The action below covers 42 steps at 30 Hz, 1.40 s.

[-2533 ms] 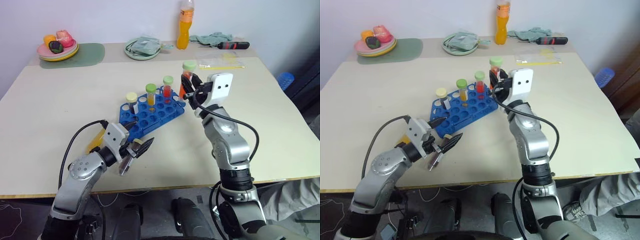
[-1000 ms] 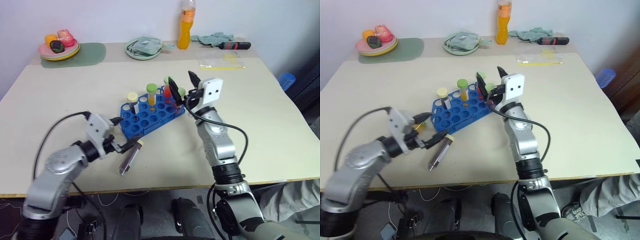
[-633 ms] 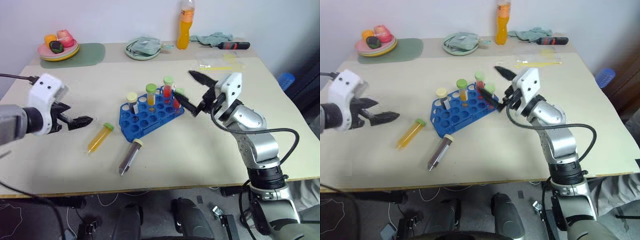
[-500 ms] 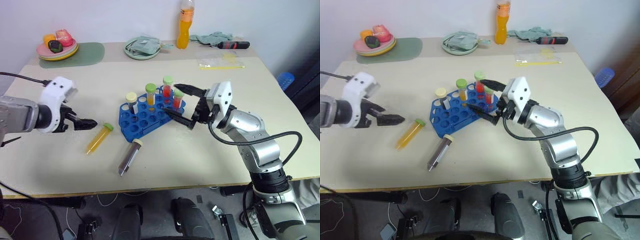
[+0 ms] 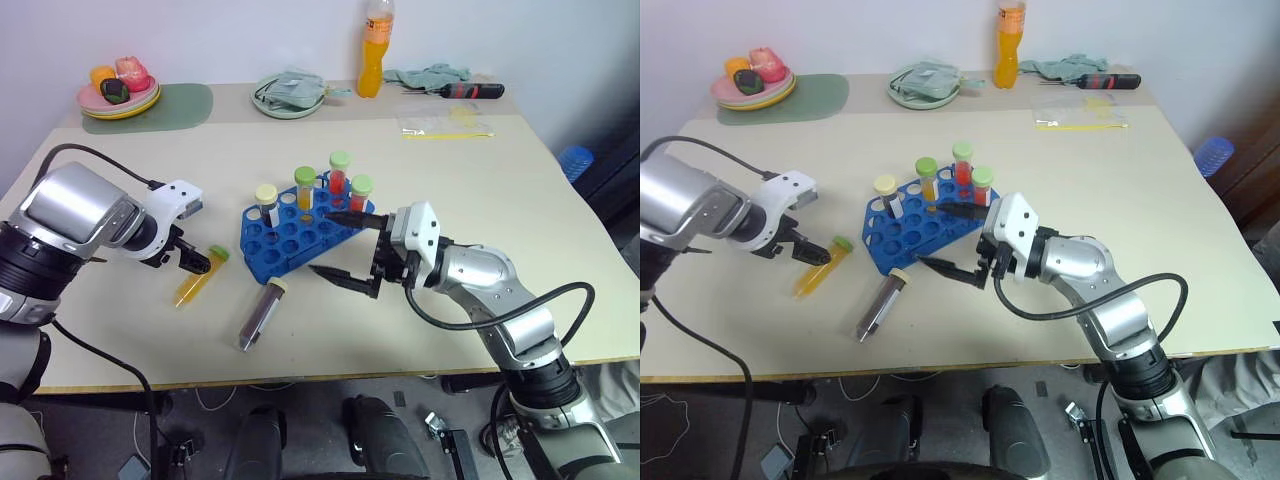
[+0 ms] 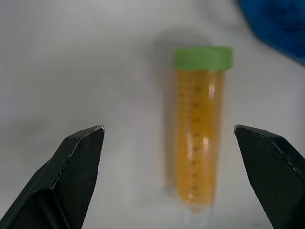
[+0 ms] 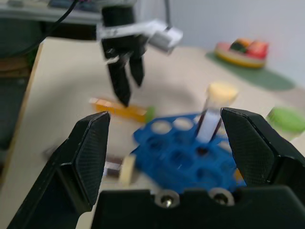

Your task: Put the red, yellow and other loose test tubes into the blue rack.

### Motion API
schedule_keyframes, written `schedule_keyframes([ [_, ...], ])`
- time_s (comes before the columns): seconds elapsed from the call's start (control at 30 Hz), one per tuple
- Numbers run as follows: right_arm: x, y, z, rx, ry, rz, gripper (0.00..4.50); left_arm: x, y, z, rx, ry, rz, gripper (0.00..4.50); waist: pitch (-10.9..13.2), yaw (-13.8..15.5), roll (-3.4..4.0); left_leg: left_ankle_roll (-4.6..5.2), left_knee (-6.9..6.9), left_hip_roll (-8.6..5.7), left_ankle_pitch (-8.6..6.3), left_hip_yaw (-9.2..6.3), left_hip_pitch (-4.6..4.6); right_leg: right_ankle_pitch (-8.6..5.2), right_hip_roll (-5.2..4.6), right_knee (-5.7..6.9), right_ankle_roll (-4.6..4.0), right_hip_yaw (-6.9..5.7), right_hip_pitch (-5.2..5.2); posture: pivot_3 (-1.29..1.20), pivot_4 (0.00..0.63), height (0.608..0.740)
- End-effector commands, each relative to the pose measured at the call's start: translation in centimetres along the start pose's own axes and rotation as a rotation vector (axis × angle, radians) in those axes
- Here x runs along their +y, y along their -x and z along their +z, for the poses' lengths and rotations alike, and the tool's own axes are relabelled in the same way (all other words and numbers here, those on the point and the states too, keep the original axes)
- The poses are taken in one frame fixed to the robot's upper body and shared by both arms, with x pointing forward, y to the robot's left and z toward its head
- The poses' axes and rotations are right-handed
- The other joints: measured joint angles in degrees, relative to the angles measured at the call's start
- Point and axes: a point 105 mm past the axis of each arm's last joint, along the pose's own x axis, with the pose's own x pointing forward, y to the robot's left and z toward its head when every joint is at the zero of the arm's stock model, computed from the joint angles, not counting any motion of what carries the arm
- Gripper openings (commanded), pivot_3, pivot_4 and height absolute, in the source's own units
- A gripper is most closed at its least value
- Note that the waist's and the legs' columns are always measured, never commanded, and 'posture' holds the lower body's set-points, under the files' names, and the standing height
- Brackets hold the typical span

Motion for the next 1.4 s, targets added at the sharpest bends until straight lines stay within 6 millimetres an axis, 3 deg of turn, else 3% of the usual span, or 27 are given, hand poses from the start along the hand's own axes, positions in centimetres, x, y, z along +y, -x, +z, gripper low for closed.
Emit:
schedule_keyframes([
  [0.03, 1.0, 0.2, 0.7, 0.003, 0.024, 0.04, 4.09, 0.2, -0.1, 0.0, 0.012, -0.017, 0.008, 4.5, 0.0, -0.1, 0.0, 0.0, 0.0, 0.01, 0.0, -0.01, 0.01, 0.0, 0.02, 0.02, 0.0, 0.0, -0.01, 0.0, 0.15, 0.74],
  [0.17, 1.4, 0.4, 0.3, 0.025, 0.029, 0.051, 4.09, 0.1, -0.6, -0.4, 0.033, -0.036, 0.004, 4.5, 0.0, 0.0, 0.0, 0.0, 0.0, 0.01, 0.0, -0.01, 0.01, 0.0, 0.02, 0.03, 0.0, 0.0, -0.01, 0.0, 0.15, 0.74],
  [0.2, 1.5, 0.3, 0.2, 0.028, 0.032, 0.051, 4.12, 0.2, -0.7, -0.4, 0.033, -0.036, 0.006, 4.26, 0.0, 0.0, 0.0, 0.0, 0.01, 0.01, 0.0, -0.01, 0.0, 0.0, 0.02, 0.02, 0.0, 0.0, -0.01, 0.0, 0.15, 0.74],
  [0.27, 1.5, 0.3, 0.1, 0.029, 0.036, 0.052, 4.13, 0.4, -0.9, -0.5, 0.035, -0.033, 0.013, 3.61, 0.0, 0.0, -0.01, 0.0, 0.03, 0.0, 0.0, 0.0, -0.01, 0.0, 0.01, 0.02, 0.0, 0.0, -0.01, 0.0, 0.15, 0.74],
  [0.4, 1.7, 0.1, 0.2, 0.02, 0.034, 0.054, 4.13, 0.5, -1.0, -0.8, 0.039, -0.008, 0.003, 1.53, 0.0, 0.0, -0.01, 0.0, 0.04, 0.0, 0.0, -0.01, -0.01, 0.0, 0.01, 0.03, 0.0, 0.0, -0.01, 0.0, 0.15, 0.74],
  [0.47, 1.8, 0.0, 0.2, 0.014, 0.032, 0.055, 4.13, 0.4, -1.1, -1.0, 0.044, 0.003, -0.006, 0.72, 0.0, 0.0, -0.02, 0.0, 0.05, 0.0, 0.0, -0.01, 0.0, 0.0, 0.01, 0.04, 0.0, 0.0, -0.01, 0.0, 0.15, 0.74],
  [0.57, 1.7, -0.1, 0.4, 0.007, 0.033, 0.056, 4.13, 0.8, -1.0, -1.3, 0.035, 0.01, -0.002, 0.68, 0.0, 0.0, -0.01, 0.0, 0.05, 0.01, 0.0, -0.01, 0.0, 0.0, 0.01, 0.06, 0.0, 0.0, -0.01, 0.0, 0.15, 0.74],
  [0.7, 1.6, -0.1, 0.5, 0.007, 0.035, 0.053, 4.13, 3.2, 0.6, -0.6, -0.087, 0.089, 0.073, 0.68, 0.0, 0.0, -0.01, 0.0, 0.05, 0.01, 0.0, -0.01, 0.02, 0.0, 0.01, 0.07, 0.0, 0.0, -0.01, 0.0, 0.15, 0.74],
  [0.77, 1.6, 0.1, 0.4, 0.011, 0.031, 0.049, 4.13, 4.9, 2.9, 2.3, -0.332, 0.092, 0.136, 0.68, 0.0, 0.0, -0.02, 0.0, 0.06, 0.01, 0.0, -0.04, 0.01, 0.0, 0.01, 0.08, 0.0, -0.01, -0.01, 0.0, 0.15, 0.74],
  [0.83, 1.6, 0.3, 0.1, 0.017, 0.023, 0.041, 4.13, 5.5, 7.2, 6.2, -0.721, 0.033, 0.193, 0.68, 0.0, 0.3, -0.05, 0.0, 0.13, 0.02, 0.0, -0.08, -0.04, 0.0, -0.02, 0.07, 0.0, -0.07, -0.01, 0.0, 0.15, 0.74],
  [0.9, 1.6, 0.4, -0.1, 0.02, 0.01, 0.031, 4.13, 5.2, 11.2, 7.8, -1.0, -0.002, 0.268, 0.68, 0.0, 0.6, -0.1, -0.01, 0.25, 0.03, 0.0, -0.16, -0.19, 0.01, -0.08, 0.05, 0.0, -0.18, -0.01, 0.0, 0.15, 0.74],
  [0.93, 1.6, 0.4, -0.2, 0.02, 0.0, 0.022, 4.13, 4.5, 12.6, 8.0, -1.105, -0.008, 0.271, 0.68, 0.0, 0.6, -0.1, -0.01, 0.27, 0.02, 0.0, -0.15, -0.24, 0.01, -0.14, 0.01, 0.01, -0.18, -0.02, 0.0, 0.15, 0.74],
  [1.0, 1.2, 0.5, -0.6, 0.022, -0.033, -0.018, 4.13, 1.3, 14.1, 7.9, -1.282, -0.038, 0.143, 0.68, 0.0, 0.7, -0.09, -0.01, 0.29, -0.03, 0.0, -0.08, -0.29, 0.02, -0.24, -0.03, 0.03, -0.17, -0.02, 0.0, 0.15, 0.74],
  [1.07, 0.4, 0.6, -1.4, 0.031, -0.065, -0.08, 4.13, -3.3, 13.7, 7.3, -1.36, -0.17, 0.068, 0.68, -0.1, 0.6, -0.06, -0.02, 0.3, -0.06, 0.0, 0.0, -0.27, 0.02, -0.31, -0.02, 0.04, -0.14, -0.02, 0.0, 0.15, 0.74],
  [1.13, -0.6, 1.0, -2.4, 0.043, -0.098, -0.158, 4.13, -8.2, 12.4, 6.9, -1.41, -0.278, 0.003, 0.68, -0.1, 0.6, -0.07, -0.02, 0.34, -0.06, 0.0, 0.03, -0.2, 0.02, -0.31, 0.06, 0.05, -0.1, 0.01, 0.0, 0.15, 0.74],
  [1.2, -1.5, 1.7, -3.5, 0.057, -0.127, -0.234, 4.13, -11.5, 11.2, 7.1, -1.466, -0.288, -0.024, 0.68, -0.1, 1.2, -0.1, -0.03, 0.43, -0.07, 0.0, -0.04, -0.12, 0.02, -0.28, 0.08, 0.05, -0.1, 0.18, 0.0, 0.15, 0.74],
  [1.4, -4.1, 3.8, -4.4, 0.057, -0.195, -0.385, 4.13, -15.7, 5.7, 9.0, -1.512, -0.206, -0.077, 0.68, -0.1, 1.6, -0.05, 0.01, 0.65, -0.07, -0.02, -0.02, 0.16, 0.07, -0.16, 0.06, 0.11, -0.04, 0.55, 0.0, 0.15, 0.74],
])
